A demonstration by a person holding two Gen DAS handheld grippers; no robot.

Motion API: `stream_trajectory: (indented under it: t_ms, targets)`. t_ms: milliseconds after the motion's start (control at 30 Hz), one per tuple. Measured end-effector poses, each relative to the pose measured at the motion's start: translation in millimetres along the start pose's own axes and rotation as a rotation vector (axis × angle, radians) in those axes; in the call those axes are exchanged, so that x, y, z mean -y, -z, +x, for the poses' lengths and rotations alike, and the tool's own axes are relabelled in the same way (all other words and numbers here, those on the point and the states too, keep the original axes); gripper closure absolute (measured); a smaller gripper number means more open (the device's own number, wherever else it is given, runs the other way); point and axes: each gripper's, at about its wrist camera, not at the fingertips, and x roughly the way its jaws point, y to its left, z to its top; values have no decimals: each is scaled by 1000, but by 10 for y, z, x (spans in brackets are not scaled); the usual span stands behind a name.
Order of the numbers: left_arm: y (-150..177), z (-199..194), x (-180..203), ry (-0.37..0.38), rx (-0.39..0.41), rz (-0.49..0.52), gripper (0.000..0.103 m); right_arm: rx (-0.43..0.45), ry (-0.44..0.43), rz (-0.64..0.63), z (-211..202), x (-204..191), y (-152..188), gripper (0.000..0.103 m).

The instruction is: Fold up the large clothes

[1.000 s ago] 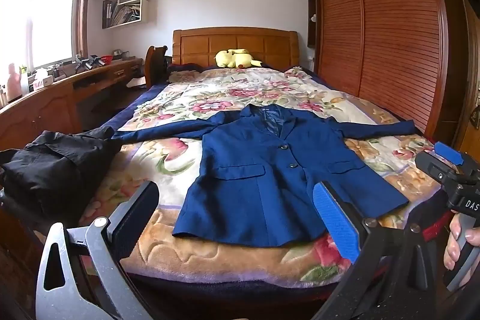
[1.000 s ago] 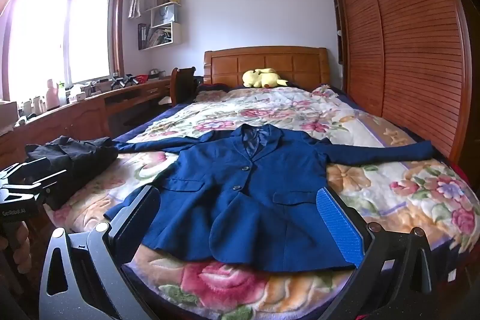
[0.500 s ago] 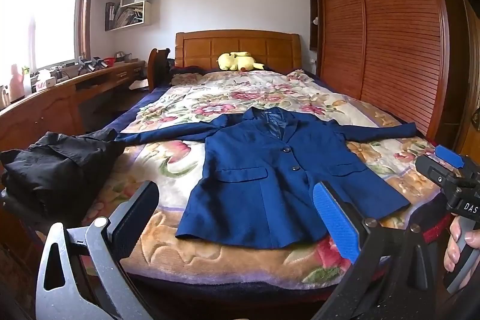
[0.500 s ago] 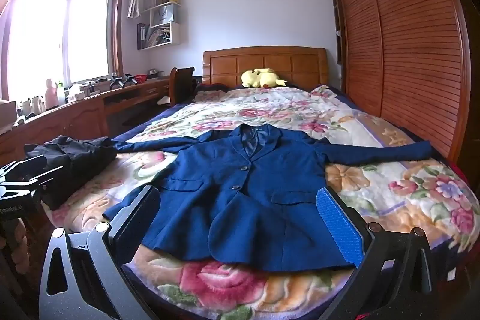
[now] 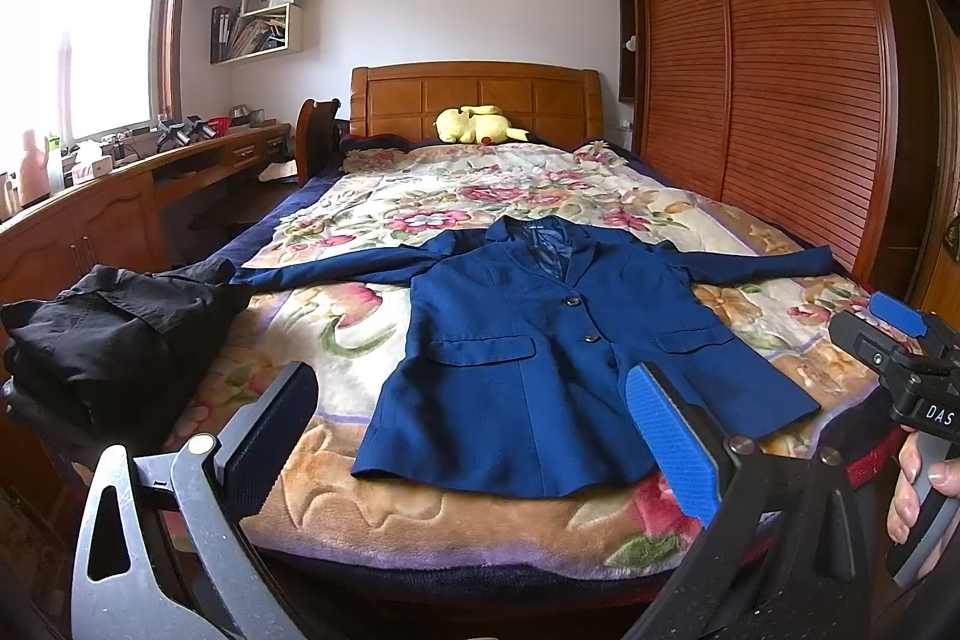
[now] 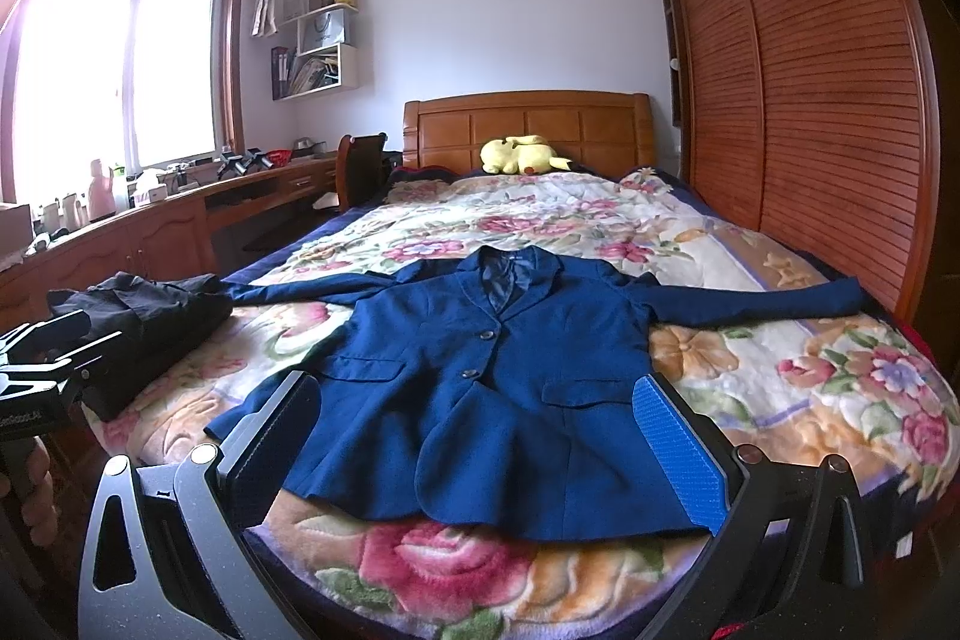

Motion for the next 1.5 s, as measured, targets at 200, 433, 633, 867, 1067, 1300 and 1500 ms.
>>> stream_trajectory:
  t_ms: [200, 433, 633, 867, 1067, 1300, 1500]
  targets:
    - [-16, -18, 17, -3, 3, 0, 0, -2, -1, 2, 1, 1, 1, 0]
    - [-32, -24, 36, -3, 7, 1, 0, -2, 1, 2, 7, -1, 5, 0]
    - [-74, -34, 60, -5, 19, -1, 0, 1, 0, 4, 5, -3, 18, 0]
    - [-69, -37, 63, -7, 17, 1, 0, 3, 0, 5, -13, -1, 11, 0]
    - [-61, -41, 62, -7, 20, -1, 0, 5, 0, 4, -30, -9, 0, 0]
    - [-83, -41, 74, -6, 23, 1, 0, 7, 1, 2, -29, -12, -6, 0]
    - [-72, -43, 67, -5, 24, 0, 0, 8, 0, -1, -29, -16, -13, 0]
